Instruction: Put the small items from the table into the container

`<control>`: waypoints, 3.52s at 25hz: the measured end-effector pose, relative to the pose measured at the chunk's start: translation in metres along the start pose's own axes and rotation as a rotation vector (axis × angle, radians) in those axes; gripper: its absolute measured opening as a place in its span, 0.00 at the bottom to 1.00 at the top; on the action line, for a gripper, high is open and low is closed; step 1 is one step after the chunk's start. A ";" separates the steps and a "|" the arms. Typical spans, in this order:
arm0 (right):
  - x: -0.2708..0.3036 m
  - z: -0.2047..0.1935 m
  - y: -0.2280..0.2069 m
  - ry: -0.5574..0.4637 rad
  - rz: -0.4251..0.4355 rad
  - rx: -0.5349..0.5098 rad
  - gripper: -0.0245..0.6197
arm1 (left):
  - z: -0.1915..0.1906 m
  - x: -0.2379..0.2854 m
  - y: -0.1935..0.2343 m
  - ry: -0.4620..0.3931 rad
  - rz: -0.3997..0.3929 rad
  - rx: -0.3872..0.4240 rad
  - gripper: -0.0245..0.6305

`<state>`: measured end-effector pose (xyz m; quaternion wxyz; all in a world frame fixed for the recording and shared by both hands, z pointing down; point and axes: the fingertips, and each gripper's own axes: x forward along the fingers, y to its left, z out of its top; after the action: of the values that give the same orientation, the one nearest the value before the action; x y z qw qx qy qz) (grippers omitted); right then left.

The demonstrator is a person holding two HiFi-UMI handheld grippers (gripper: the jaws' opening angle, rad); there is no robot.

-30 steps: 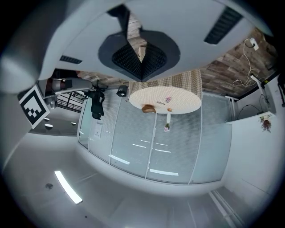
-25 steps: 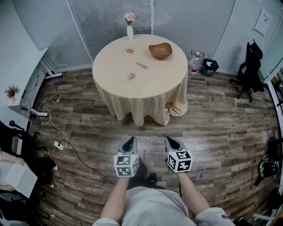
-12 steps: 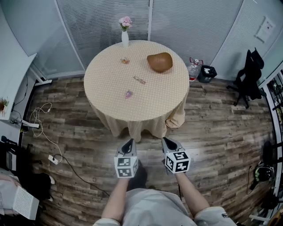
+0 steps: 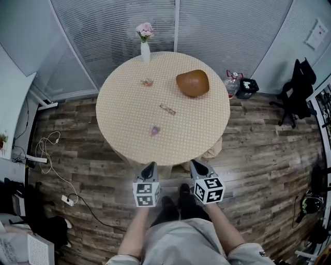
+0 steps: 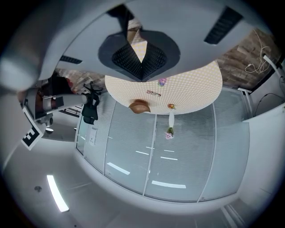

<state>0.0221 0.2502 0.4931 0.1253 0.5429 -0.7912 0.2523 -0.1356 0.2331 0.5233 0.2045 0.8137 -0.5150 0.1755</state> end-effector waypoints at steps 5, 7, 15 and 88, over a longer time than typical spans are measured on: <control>0.054 0.025 -0.023 0.013 0.026 -0.002 0.04 | 0.018 0.051 0.015 0.027 -0.002 0.018 0.05; 0.079 0.039 -0.032 0.016 0.045 -0.013 0.04 | 0.023 0.074 0.023 0.040 0.002 0.027 0.05; 0.172 0.093 -0.074 0.066 0.134 -0.064 0.04 | 0.034 0.161 0.049 0.078 -0.007 0.042 0.05; 0.214 0.112 -0.235 0.110 -0.061 0.127 0.04 | 0.202 0.486 -0.039 0.072 -0.216 0.216 0.23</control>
<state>0.1659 -0.0470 0.5619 0.1416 0.5589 -0.7487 0.3272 0.1131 -0.2277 0.5862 0.1515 0.8748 -0.3951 0.2360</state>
